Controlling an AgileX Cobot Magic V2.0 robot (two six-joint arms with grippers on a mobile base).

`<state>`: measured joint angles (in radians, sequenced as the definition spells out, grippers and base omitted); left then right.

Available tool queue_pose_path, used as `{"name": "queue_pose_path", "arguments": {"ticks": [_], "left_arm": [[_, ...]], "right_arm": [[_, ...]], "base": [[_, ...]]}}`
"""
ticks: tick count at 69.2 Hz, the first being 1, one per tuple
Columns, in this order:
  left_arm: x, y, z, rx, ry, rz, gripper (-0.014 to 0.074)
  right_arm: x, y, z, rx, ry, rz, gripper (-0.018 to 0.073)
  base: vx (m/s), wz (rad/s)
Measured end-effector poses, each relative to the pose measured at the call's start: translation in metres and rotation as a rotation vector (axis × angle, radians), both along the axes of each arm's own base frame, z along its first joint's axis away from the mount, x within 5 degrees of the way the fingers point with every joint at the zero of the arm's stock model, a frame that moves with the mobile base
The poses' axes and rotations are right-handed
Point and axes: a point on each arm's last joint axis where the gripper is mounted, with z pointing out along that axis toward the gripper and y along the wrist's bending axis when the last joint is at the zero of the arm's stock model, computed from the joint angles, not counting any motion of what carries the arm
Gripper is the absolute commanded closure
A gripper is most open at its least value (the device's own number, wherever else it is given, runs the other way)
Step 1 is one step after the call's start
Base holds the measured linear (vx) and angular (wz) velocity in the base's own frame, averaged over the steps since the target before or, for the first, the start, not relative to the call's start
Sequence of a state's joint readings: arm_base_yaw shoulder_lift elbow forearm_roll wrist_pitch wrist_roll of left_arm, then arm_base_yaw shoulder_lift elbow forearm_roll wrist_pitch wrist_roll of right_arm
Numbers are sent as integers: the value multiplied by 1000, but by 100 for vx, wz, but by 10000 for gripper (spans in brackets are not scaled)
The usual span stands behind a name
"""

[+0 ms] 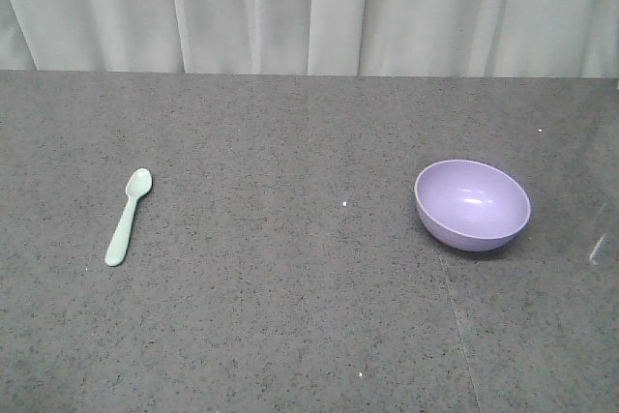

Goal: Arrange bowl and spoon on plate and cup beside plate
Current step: 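Lower the left gripper toward the pale green spoon and open it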

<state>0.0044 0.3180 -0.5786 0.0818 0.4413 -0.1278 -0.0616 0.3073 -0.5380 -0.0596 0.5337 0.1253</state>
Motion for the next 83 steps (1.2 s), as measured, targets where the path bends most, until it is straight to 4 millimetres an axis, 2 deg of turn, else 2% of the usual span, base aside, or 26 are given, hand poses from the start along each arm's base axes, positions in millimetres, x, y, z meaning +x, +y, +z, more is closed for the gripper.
{"name": "queue_pose_path", "arguments": {"ticks": [12,18,34,44,54,73,83], "left_arm": [[33,1,38,-3,192,14,603],[49,2,46,-6,294,21,603],[86,3,47,-14,553,35,603],[107,3,35,-15,669,38,603],[115,3,28,-15,728,40,603],[115,3,27,-15,728,40,601],[115,3,27,-15,728,40,584]], "right_arm": [[17,-2,38,-41,182,5,570],[30,-3,45,-54,304,11,570],[65,-6,46,-44,554,17,570],[84,-7,39,-37,653,20,570],[91,-7,34,-32,688,22,570],[91,-7,34,-32,694,22,565],[90,-7,33,-31,700,22,529]], "base": [[0,0],[0,0],[0,0],[0,0],[0,0],[0,0],[0,0]]}}
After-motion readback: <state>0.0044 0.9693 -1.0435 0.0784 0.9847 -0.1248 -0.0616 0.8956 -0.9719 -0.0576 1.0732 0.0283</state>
